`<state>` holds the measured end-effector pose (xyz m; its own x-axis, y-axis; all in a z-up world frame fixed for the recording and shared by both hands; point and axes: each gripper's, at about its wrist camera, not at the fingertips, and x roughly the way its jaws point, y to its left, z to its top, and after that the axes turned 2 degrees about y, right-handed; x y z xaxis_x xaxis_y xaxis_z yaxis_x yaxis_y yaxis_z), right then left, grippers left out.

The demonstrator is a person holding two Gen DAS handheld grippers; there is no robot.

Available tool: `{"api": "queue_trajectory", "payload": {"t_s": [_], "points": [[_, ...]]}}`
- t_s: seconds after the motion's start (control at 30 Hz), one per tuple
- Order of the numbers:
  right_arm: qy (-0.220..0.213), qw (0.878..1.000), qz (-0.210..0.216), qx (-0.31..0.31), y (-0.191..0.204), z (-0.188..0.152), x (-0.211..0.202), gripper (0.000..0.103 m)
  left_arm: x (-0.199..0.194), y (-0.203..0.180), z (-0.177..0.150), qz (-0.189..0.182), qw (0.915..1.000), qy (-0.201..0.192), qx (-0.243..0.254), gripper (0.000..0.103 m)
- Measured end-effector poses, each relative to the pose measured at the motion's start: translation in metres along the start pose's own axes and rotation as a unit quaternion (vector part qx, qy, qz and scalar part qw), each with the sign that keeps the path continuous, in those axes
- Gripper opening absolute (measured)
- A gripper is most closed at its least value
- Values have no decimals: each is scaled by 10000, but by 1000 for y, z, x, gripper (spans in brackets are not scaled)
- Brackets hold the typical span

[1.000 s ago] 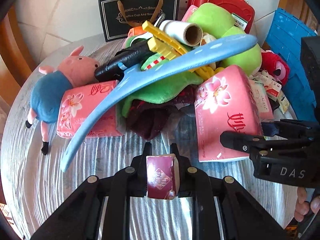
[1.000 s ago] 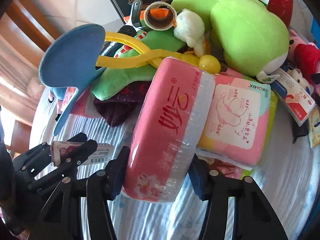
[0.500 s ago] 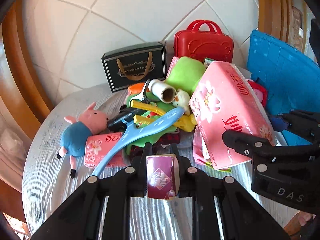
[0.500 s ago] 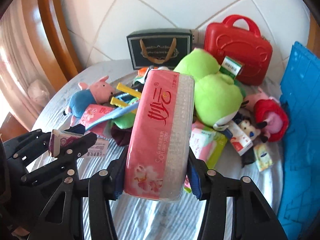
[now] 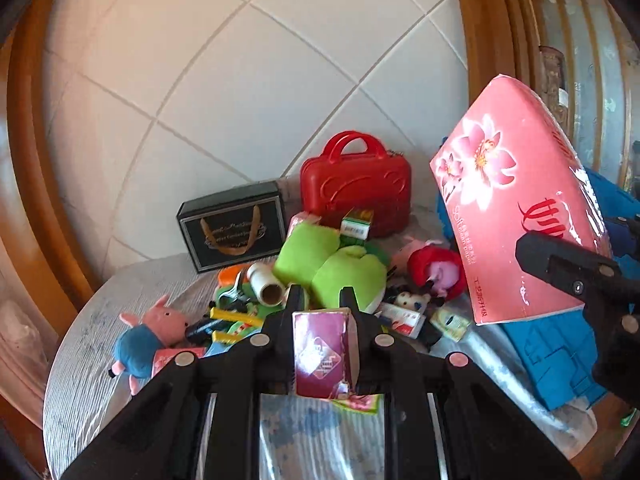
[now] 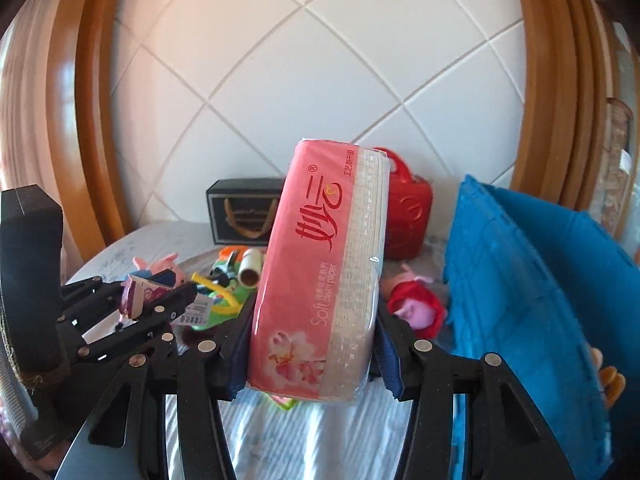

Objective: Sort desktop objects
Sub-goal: 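Lift the pink box and tissue pack and carry them toward the crate, then open both tools over the crate to drop the box and tissue pack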

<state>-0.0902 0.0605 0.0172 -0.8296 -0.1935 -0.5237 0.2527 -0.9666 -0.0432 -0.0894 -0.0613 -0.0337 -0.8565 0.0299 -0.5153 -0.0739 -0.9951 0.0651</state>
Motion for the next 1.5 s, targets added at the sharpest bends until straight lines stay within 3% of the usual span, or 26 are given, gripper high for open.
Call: {"api": "queue_trajectory", "payload": {"t_s": [0.27,0.57,0.8,0.87,1.1,1.13,1.2,1.23,1.27,1.33,1.4,1.5], "points": [[-525,9925,-1036,371,-89,2,-68,51,-18,-108,50,-941,9942,-448,275,18],[-650,9681,-2258,876,-207,-15,-120,52,-24,-236,85,-1879,9795,-424,596,18],[-402,9583,-2602,1109,-272,-36,-135,52,-14,-307,88,-2198,9714,-53,897,18],[-305,9560,-2688,1131,-286,-43,-129,52,-14,-321,85,-2143,9708,16,1076,18],[-207,9502,-2809,1332,-318,-54,-128,55,-24,-326,88,-2173,9692,-38,1161,18],[-247,9495,-2832,1331,-321,-54,-129,62,-23,-325,88,-2261,9669,20,1180,20],[-362,9448,-2985,1304,-318,-51,-133,96,-21,-326,87,-2376,9636,154,1219,35],[-450,9428,-3052,1267,-316,-50,-137,101,-22,-325,86,-2328,9648,137,1216,41],[-494,9397,-3148,1240,-314,-48,-138,103,-25,-324,85,-2282,9660,99,1211,46],[-586,9351,-3286,1188,-312,-48,-143,103,-29,-318,83,-2259,9674,41,1144,66],[-613,9332,-3327,1214,-314,-48,-147,103,-33,-311,84,-2356,9660,-19,1068,80],[-653,9366,-3212,1241,-309,-48,-151,103,-41,-304,83,-2264,9680,-135,1076,81]]}}
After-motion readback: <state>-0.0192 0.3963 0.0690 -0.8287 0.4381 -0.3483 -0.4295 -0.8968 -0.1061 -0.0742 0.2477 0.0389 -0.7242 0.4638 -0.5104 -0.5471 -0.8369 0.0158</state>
